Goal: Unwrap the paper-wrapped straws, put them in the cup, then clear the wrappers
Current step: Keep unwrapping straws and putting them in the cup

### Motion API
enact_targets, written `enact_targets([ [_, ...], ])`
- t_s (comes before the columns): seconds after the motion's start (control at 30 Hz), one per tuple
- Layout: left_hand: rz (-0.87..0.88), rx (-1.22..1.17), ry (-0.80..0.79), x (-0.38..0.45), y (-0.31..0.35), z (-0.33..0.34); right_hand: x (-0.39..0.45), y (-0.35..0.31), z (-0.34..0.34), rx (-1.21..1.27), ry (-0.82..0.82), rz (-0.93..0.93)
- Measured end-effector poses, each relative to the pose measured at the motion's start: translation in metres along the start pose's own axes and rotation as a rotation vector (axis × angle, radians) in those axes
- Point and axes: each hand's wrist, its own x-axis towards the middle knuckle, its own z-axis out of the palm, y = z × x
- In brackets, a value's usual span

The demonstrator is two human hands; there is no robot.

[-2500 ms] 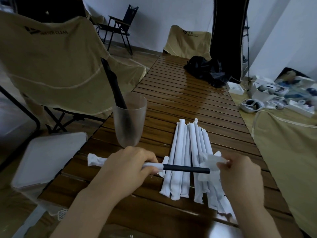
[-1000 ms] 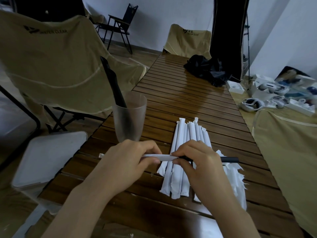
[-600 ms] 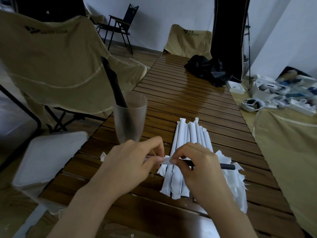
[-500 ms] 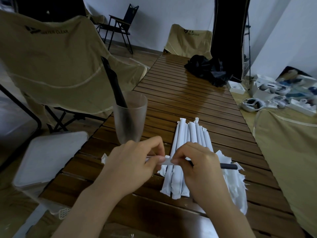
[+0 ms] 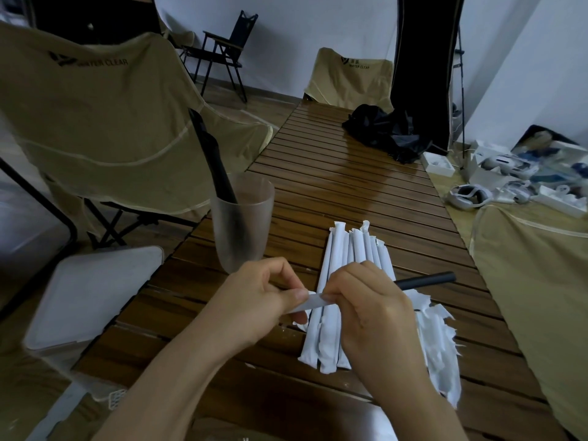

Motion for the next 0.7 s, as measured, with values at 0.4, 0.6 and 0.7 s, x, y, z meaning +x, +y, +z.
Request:
enact_targets([
  [0.4,0.174,0.214,0.071,-0.002,-0.007,0.005,-0.002,0.003,0.007,0.161,-0.082,0.283],
  [0.6,0.429,0.494,0.223,-0.004,0.0,0.007,-0.001,-0.005,0.008,0.161,0.038,0.419],
  [0.7,0.495,0.551,0.234,-0.003,0.001,0.008,-0.002,-0.005,0.007,0.198,0.065,0.481],
])
